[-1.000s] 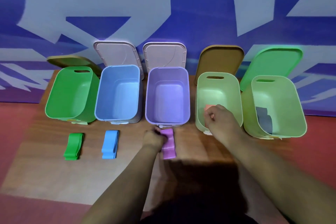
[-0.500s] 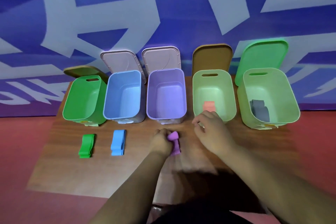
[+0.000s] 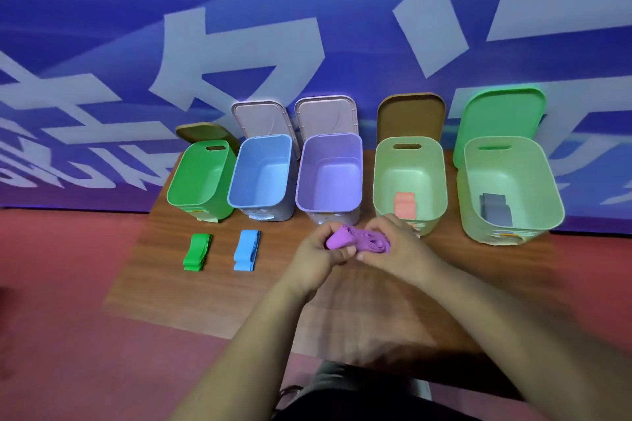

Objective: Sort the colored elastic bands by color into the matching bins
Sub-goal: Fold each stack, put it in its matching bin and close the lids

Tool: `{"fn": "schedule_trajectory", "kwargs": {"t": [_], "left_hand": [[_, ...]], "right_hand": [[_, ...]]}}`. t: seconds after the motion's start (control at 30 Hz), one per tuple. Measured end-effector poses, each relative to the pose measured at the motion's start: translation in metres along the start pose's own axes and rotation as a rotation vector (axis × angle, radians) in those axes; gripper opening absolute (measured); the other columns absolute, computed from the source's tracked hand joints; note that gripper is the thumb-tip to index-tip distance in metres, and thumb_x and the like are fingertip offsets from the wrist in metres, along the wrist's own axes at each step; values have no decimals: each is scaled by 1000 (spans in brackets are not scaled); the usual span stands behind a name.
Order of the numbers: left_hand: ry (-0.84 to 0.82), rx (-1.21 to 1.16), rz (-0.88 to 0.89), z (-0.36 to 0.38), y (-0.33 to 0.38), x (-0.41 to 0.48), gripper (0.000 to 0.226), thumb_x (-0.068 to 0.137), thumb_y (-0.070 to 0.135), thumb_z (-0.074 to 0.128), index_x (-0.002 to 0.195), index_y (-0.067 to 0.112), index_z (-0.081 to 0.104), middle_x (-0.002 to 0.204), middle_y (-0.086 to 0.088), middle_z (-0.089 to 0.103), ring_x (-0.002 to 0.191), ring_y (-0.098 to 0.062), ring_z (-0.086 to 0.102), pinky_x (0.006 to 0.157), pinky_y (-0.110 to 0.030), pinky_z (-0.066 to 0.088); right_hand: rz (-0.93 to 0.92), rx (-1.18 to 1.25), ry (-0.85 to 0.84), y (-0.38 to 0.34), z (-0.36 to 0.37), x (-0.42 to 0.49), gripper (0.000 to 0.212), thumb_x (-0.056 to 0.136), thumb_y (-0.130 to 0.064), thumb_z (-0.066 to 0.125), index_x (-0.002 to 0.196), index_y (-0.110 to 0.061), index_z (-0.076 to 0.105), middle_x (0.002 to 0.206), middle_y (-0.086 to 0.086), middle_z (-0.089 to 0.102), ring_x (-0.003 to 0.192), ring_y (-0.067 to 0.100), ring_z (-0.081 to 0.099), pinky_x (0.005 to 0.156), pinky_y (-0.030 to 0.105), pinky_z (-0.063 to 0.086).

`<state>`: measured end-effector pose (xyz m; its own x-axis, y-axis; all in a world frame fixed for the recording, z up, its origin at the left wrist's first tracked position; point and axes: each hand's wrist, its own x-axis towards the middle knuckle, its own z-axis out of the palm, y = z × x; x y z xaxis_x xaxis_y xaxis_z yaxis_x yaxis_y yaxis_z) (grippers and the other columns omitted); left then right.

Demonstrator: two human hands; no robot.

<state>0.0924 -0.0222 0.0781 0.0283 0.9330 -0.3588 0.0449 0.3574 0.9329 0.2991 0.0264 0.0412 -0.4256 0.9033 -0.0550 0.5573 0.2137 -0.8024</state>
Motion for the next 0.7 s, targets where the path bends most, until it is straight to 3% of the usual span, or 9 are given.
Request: {"fn": "schedule_trajectory", "kwargs": {"t": [0.1,0.27,0.5,0.6,0.7], "left_hand": [[9,-100,-14,-1,10,-5,29,93,-3,71,120,8,69,106,-3,73,92,-12,66,82,-27,56],[38,-319,-97,-13,13,4,38,94,-8,65,131,2,64,114,-13,74,97,-20,69,82,-29,57],[12,-488,-194,-40,10,32,39,95,-7,65,132,5,67,126,-15,74,109,-24,72,100,-38,57],[1,-521,-234,-53,11,47,36,95,-6,66,129,7,69,118,-13,76,103,-21,72,92,-34,61],[12,-373,-224,-68,13,62,31,92,-1,72,123,7,70,103,-8,76,88,-19,70,72,-28,58]], "right_hand": [[-6,86,24,-14,-10,6,33,74,-44,88,93,-29,66,94,-11,60,86,6,59,75,32,49],[95,157,17,-37,-22,17,35,76,-36,93,97,-31,66,88,-21,69,78,-3,61,65,12,45],[119,153,53,-57,-17,48,39,77,-32,93,99,-30,60,85,-10,65,71,1,54,64,16,44],[130,143,37,-67,-16,69,35,77,-30,92,99,-29,65,88,-10,67,73,2,57,68,16,46],[83,91,39,-74,-13,95,32,77,-24,90,95,-32,65,94,-5,65,82,13,61,73,24,48]]}}
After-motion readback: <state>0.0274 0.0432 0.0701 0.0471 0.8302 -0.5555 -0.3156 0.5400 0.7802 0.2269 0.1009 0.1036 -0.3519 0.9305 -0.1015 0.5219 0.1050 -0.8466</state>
